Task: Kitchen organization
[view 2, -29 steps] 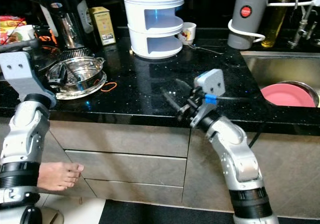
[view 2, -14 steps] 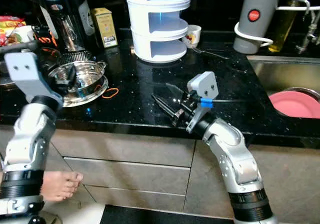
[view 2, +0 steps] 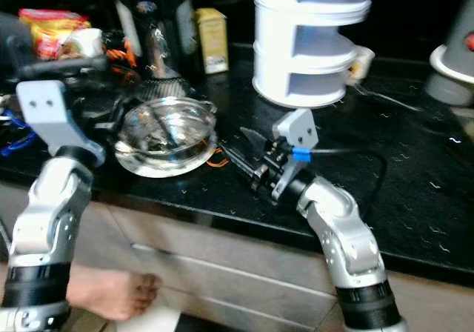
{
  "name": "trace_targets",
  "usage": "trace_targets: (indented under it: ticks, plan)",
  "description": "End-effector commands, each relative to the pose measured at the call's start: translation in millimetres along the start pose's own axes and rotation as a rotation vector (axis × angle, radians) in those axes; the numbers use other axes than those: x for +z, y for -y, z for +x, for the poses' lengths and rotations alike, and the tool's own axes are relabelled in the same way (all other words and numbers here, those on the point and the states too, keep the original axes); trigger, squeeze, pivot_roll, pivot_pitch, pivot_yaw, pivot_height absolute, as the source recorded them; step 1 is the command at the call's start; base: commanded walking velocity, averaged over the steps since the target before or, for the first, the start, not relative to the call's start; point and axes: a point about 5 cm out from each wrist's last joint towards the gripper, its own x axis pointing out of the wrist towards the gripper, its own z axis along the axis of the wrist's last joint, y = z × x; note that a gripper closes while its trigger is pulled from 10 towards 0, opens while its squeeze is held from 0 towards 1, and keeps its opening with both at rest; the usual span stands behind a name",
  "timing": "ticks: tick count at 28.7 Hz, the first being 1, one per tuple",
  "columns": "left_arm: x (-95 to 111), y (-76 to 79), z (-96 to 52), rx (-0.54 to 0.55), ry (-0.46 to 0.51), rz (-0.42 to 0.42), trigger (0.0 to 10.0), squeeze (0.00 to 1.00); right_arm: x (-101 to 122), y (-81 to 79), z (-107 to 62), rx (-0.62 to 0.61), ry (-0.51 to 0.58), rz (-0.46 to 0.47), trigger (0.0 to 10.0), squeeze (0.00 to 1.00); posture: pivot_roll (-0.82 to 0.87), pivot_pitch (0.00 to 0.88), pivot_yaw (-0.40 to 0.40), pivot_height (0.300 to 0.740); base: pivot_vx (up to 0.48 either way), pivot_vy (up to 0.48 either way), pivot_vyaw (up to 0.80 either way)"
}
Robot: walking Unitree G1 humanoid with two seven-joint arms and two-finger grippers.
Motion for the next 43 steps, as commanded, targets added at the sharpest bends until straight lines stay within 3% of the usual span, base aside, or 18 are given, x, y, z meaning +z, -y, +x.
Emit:
trace_targets:
  ticks: [1,7,10,12,14,15,18,19,22,23,27,30,33,34,36,39,43]
  plan:
    - [7.1,5.4,0.9,-0.039,0.009,0.021,10.0,0.0,0.1,-1.0,-0.2,0.012,0.003,0.01,10.0,0.0,-0.06,0.0,0.023,0.74,0.0,0.0,0.0]
    - [17.6,8.6,6.6,-0.104,-0.009,0.032,10.0,0.0,-1.0,-0.7,0.3,0.015,-0.005,0.006,10.0,0.0,-0.06,0.0,0.023,0.74,0.0,0.0,0.0]
    - [19.9,1.0,12.1,-0.109,-0.041,0.109,10.0,0.0,-1.0,-0.1,0.2,0.012,-0.009,0.003,10.0,0.0,-0.06,0.0,0.023,0.74,0.0,0.0,0.0]
    - [25.3,-13.6,18.8,-0.113,-0.061,0.266,10.0,0.0,-0.9,0.3,-0.3,0.009,-0.012,0.001,10.0,0.0,-0.06,0.0,0.022,0.74,0.0,0.0,0.0]
    - [29.0,-20.4,21.4,-0.12,-0.062,0.361,10.0,0.0,-1.0,0.4,-0.4,0.008,-0.014,0.001,10.0,0.0,-0.06,0.0,0.023,0.74,0.0,0.0,0.0]
    - [32.0,-27.9,24.8,-0.141,-0.082,0.511,10.0,0.0,-1.5,0.6,-1.4,0.007,-0.016,0.001,10.0,0.0,-0.06,0.0,0.023,0.74,0.0,0.0,0.0]
    - [36.4,-40.3,29.9,-0.175,-0.113,0.719,10.0,0.0,-2.3,1.4,-2.4,0.001,-0.021,0.0,10.0,0.0,-0.06,0.0,0.026,0.74,0.0,0.0,0.0]
    - [36.4,-40.3,29.9,-0.175,-0.113,0.719,10.0,0.0,-2.3,1.4,-2.4,0.001,-0.021,0.0,10.0,0.0,-0.06,0.0,0.026,0.74,0.0,0.0,0.0]
    - [33.9,-47.1,33.2,-0.218,-0.152,0.871,10.0,0.0,-2.2,1.8,-2.6,-0.002,-0.023,-0.002,10.0,0.0,-0.07,0.0,0.027,0.74,0.0,0.0,0.0]
    - [33.9,-47.1,33.2,-0.218,-0.152,0.871,10.0,0.0,-2.2,1.8,-2.6,-0.002,-0.023,-0.002,10.0,0.0,-0.07,0.0,0.027,0.74,0.0,0.0,0.0]
    - [9.7,-53.5,34.8,-0.358,-0.266,1.039,10.0,0.0,-3.0,2.8,-4.2,-0.01,-0.036,-0.009,10.0,0.0,-0.07,0.0,0.028,0.74,0.0,0.0,0.0]
    - [-14.1,-47.3,35.2,-0.491,-0.311,1.072,10.0,0.0,-4.0,3.8,-6.0,-0.021,-0.047,-0.014,10.0,0.0,-0.08,0.006,0.028,0.74,0.0,0.0,0.0]
    - [-19.5,-42.7,39.3,-0.532,-0.311,1.077,10.0,0.0,-4.5,3.8,-6.9,-0.024,-0.051,-0.013,10.0,0.0,-0.08,0.007,0.03,0.74,0.0,0.0,0.0]
    - [-19.5,-40.9,41.1,-0.545,-0.305,1.085,10.0,0.0,-4.4,3.7,-7.4,-0.025,-0.051,-0.013,10.0,0.0,-0.08,0.014,0.03,0.74,0.0,0.0,0.0]
    - [-9.2,-15.8,47.8,-0.701,-0.23,1.0,10.0,0.0,-5.1,2.4,-9.6,-0.03,-0.06,-0.012,10.0,0.0,-0.09,0.02,0.034,0.74,0.0,0.0,0.0]
    - [2.3,-0.2,52.5,-0.747,-0.17,0.932,10.0,0.0,-5.6,2.5,-10.9,-0.035,-0.065,-0.014,10.0,0.0,-0.09,0.02,0.033,0.74,0.0,0.0,0.0]
    - [8.1,15.3,54.9,-0.831,-0.134,0.921,10.0,0.0,-5.6,2.6,-12.4,-0.041,-0.069,-0.014,10.0,0.0,-0.1,0.029,0.036,0.74,0.0,0.0,0.0]
